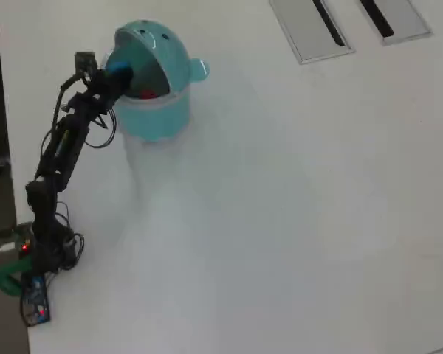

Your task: Grasp RGB lego blocks and put them in the bin one by one.

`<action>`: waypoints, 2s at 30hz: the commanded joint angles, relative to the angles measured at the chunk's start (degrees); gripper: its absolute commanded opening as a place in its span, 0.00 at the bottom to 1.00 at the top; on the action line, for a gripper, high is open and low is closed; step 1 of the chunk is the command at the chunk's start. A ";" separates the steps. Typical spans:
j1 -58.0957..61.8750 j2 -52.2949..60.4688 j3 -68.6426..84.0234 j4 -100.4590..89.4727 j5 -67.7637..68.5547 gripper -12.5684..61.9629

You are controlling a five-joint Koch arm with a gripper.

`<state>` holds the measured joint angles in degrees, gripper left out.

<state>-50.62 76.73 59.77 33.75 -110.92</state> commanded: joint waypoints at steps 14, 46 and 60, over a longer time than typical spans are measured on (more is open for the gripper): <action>3.43 1.58 1.85 -13.01 1.32 0.55; 7.12 31.03 31.38 -17.40 19.78 0.55; 12.22 42.19 38.06 -16.79 26.81 0.55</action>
<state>-39.38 116.28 99.32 20.92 -84.81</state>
